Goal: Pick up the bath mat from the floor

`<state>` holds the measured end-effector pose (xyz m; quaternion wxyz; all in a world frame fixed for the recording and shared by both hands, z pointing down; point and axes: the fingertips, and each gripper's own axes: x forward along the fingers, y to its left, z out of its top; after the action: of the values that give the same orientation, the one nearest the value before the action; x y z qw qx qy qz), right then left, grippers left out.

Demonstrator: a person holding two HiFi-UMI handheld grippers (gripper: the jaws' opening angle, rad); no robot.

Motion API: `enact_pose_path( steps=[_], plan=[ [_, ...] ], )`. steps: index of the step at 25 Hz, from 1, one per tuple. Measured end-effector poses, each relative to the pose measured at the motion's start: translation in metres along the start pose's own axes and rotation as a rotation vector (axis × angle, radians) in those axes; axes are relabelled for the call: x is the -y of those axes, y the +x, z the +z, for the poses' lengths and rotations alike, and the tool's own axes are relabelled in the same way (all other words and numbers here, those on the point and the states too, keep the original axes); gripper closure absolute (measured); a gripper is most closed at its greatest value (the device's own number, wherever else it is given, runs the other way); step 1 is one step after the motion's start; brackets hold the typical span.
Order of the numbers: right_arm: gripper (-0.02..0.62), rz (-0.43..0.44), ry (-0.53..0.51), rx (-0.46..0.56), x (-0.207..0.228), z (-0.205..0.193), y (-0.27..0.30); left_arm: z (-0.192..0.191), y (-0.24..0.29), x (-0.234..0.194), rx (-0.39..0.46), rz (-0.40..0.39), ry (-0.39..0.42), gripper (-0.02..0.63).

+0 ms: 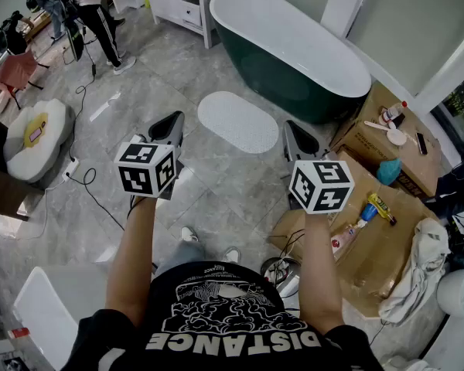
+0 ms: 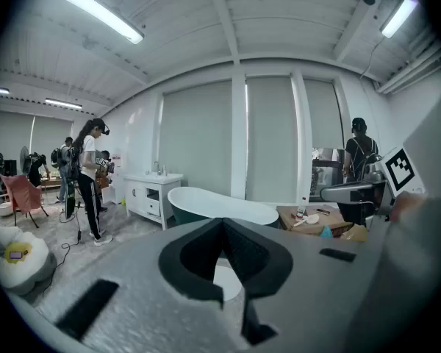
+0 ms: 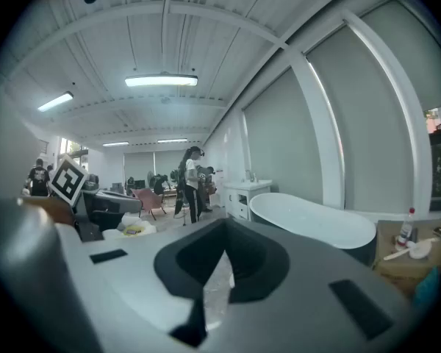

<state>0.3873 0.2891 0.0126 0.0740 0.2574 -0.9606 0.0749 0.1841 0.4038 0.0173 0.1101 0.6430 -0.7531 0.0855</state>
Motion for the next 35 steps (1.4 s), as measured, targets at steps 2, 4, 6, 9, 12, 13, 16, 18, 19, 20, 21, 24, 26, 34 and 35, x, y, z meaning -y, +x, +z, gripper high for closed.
enact_pose_path(
  steps=[2,4,6,9,12,13,16,18,19,20,21,24,26,34,35],
  plan=[
    [0.591,-0.014,0.004,-0.001,0.004,-0.003,0.003,-0.003,0.002,-0.003,-0.003,0.004,0.002,0.598],
    [0.591,-0.026,0.009,-0.001,0.005,-0.004,0.007,-0.004,0.003,-0.007,-0.006,0.01,0.001,0.597],
    [0.591,-0.032,0.019,0.001,0.005,-0.003,0.011,-0.004,0.005,-0.012,-0.006,0.01,-0.008,0.597],
    [0.585,-0.023,0.022,-0.011,0.001,-0.004,0.022,-0.003,0.01,-0.021,-0.007,0.009,-0.013,0.597],
    [0.584,-0.032,0.004,-0.029,-0.004,-0.008,0.036,-0.005,0.019,-0.034,-0.016,0.003,-0.001,0.597],
    [0.584,-0.04,-0.002,-0.031,-0.004,-0.008,0.042,-0.005,0.023,-0.039,-0.017,-0.002,-0.002,0.597],
    [0.581,-0.069,0.0,-0.025,-0.005,-0.005,0.062,-0.005,0.039,-0.059,-0.015,-0.019,-0.016,0.597],
    [0.561,-0.085,0.01,-0.025,-0.007,-0.003,0.077,-0.004,0.051,-0.075,-0.01,-0.036,-0.024,0.588],
    [0.552,-0.096,0.01,-0.029,-0.009,-0.002,0.084,-0.002,0.057,-0.084,-0.007,-0.048,-0.026,0.578],
    [0.546,-0.109,0.008,-0.033,-0.01,-0.001,0.092,0.0,0.063,-0.093,-0.005,-0.061,-0.028,0.572],
    [0.539,-0.124,0.006,-0.036,-0.012,0.001,0.101,0.002,0.07,-0.102,-0.002,-0.076,-0.03,0.566],
    [0.517,-0.167,0.007,-0.043,-0.021,0.005,0.127,0.006,0.089,-0.13,-0.003,-0.125,-0.033,0.551],
    [0.502,-0.197,0.011,-0.049,-0.028,0.009,0.144,0.01,0.103,-0.149,-0.006,-0.163,-0.031,0.54],
    [0.459,-0.343,0.071,-0.05,-0.042,0.014,0.186,0.027,0.149,-0.206,-0.03,-0.3,0.033,0.494],
    [0.454,-0.363,0.078,-0.048,-0.043,0.013,0.189,0.027,0.154,-0.212,-0.034,-0.314,0.04,0.489]
  ],
)
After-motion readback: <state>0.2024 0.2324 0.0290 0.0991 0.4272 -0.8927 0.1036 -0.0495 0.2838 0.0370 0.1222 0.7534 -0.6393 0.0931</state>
